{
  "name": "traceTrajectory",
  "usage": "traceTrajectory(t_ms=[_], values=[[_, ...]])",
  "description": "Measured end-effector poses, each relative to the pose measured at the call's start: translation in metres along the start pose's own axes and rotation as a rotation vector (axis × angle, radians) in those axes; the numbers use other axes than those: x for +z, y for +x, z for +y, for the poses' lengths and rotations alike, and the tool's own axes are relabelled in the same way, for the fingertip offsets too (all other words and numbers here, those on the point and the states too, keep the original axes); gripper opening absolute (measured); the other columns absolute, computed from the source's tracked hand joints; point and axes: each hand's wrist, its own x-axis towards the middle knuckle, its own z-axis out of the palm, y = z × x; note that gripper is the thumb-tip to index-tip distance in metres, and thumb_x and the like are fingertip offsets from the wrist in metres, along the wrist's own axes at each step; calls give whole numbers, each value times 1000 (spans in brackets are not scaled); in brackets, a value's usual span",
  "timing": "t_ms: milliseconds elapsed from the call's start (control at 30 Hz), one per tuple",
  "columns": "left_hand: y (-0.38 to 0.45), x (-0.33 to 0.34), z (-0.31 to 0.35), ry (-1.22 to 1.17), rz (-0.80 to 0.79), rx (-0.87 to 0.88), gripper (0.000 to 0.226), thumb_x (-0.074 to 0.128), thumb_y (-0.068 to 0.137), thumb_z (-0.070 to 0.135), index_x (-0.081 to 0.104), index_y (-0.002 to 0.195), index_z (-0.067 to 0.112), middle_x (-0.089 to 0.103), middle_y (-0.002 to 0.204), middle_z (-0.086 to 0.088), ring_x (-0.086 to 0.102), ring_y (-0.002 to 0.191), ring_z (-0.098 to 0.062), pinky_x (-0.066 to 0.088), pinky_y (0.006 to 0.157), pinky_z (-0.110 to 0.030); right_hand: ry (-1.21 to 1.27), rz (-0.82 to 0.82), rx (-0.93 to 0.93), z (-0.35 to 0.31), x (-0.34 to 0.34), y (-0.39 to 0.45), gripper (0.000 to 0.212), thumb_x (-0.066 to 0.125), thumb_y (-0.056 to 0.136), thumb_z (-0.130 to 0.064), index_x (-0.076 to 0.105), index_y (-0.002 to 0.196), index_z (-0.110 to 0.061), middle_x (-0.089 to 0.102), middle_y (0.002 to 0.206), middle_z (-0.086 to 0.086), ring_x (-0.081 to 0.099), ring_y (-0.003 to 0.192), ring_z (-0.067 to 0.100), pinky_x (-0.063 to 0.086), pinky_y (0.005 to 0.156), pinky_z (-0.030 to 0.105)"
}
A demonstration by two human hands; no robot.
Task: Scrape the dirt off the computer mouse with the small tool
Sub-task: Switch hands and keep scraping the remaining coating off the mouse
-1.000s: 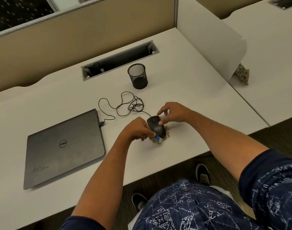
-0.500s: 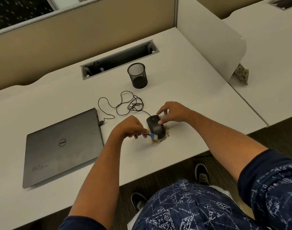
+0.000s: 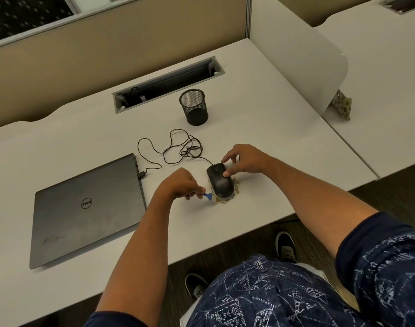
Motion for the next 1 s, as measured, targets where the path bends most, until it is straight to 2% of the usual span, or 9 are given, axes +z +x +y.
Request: traceTrajectory(t_ms=[200,300,400,500,667,1000], values=[[0,0,-7,-239,-18,62,18,80,86,30,84,79,13,63,64,-7,50,55,-9,34,52,-21,-4,3,-4,1,1,1,53,88,68,-47,73,115,-29,60,102,-5,55,95,14,47,80,30],[1,7,-4,-222,17,73,20,81,86,30,84,81,11,65,57,-3,47,49,-6,34,47,-17,-6,3,-4,2,1,2,52,88,67,-47,73,114,-30,60,102,-5,56,96,15,48,81,32],[2,6,-1,-103,10,46,21,79,88,27,82,86,6,63,50,5,48,39,-2,35,42,-10,-2,6,2,2,2,3,52,89,67,-47,73,114,-31,60,100,-7,56,94,14,47,77,29],[2,1,-3,-39,30,-13,22,77,90,27,82,87,5,63,58,2,51,48,-5,36,50,-16,5,5,8,2,2,3,53,89,66,-47,73,114,-31,59,100,-7,54,93,12,43,75,27],[2,-8,-12,-315,36,-9,24,78,88,29,83,86,6,55,53,1,45,52,-10,32,50,-20,18,-5,2,3,0,3,54,90,66,-46,73,114,-30,58,98,-8,54,92,12,42,73,27],[11,-1,-15,-242,142,-36,25,80,87,31,83,86,7,57,50,5,48,51,-10,34,49,-20,27,-10,0,2,0,2,55,89,67,-45,73,116,-28,56,97,-8,53,93,12,41,74,26]])
